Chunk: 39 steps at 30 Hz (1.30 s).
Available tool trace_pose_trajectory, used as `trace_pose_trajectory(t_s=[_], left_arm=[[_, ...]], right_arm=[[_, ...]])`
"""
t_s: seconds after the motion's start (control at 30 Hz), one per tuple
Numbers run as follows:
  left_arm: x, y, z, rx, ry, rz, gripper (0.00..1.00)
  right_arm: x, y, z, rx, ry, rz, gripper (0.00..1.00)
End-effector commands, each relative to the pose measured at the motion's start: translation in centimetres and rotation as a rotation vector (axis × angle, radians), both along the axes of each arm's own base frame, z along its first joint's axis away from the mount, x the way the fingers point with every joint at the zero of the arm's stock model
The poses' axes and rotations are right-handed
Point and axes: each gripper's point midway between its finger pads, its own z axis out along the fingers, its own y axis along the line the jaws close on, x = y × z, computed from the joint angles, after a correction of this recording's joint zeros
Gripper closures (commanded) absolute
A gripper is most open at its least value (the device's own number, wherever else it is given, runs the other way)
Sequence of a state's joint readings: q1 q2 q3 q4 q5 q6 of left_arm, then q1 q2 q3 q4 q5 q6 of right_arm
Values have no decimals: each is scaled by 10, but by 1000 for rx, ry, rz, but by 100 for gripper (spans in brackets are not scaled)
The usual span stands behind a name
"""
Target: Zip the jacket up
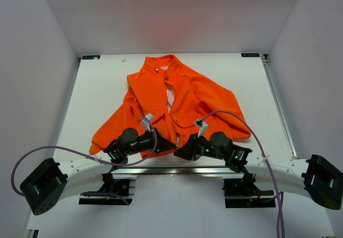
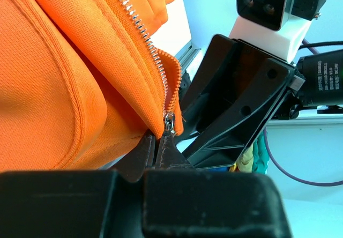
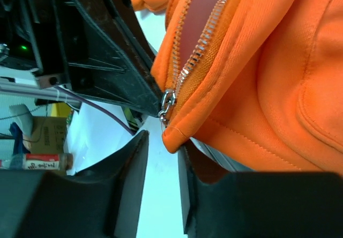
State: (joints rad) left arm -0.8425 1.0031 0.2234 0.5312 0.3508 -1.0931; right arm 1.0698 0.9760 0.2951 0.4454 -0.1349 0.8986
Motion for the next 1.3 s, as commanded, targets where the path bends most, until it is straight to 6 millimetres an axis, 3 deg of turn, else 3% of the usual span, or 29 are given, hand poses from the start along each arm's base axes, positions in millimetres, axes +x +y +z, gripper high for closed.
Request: trace_pose_trajectory(t_s=[0.0,0.2,0.27,0.33,0.37,0.83,0.97,1.0,1.27], left_arm=[[-3,-2,5,-15,-11,-4,100],[-4,-5,6,-18,-16,-14,100],[-5,-5,6,-16,-17,-16,100],[-7,-6,5,-12,-15,-22,100],[-7,-6,4,-11,-17,-19,100],[-11,1,-6,75,-68,-33,100],[-12,-1,-6,118,-107,-62,100],[-14,-2,-8,131,-106,-71,100],[-11,-5,-8,157,-142,-74,100]], right_arm=[[0,1,14,66,-3,-31,68],[0,2,12,73,7,-41,78],[1,2,16,79,0,-46,85],[2,-1,16,82,-3,-65,99],[3,-1,16,87,6,-75,100],[3,-3,34,142,100,-120,100],[3,1,34,67,136,-114,100],[3,4,42,72,134,-108,100],[2,-4,24,-12,251,-157,100]])
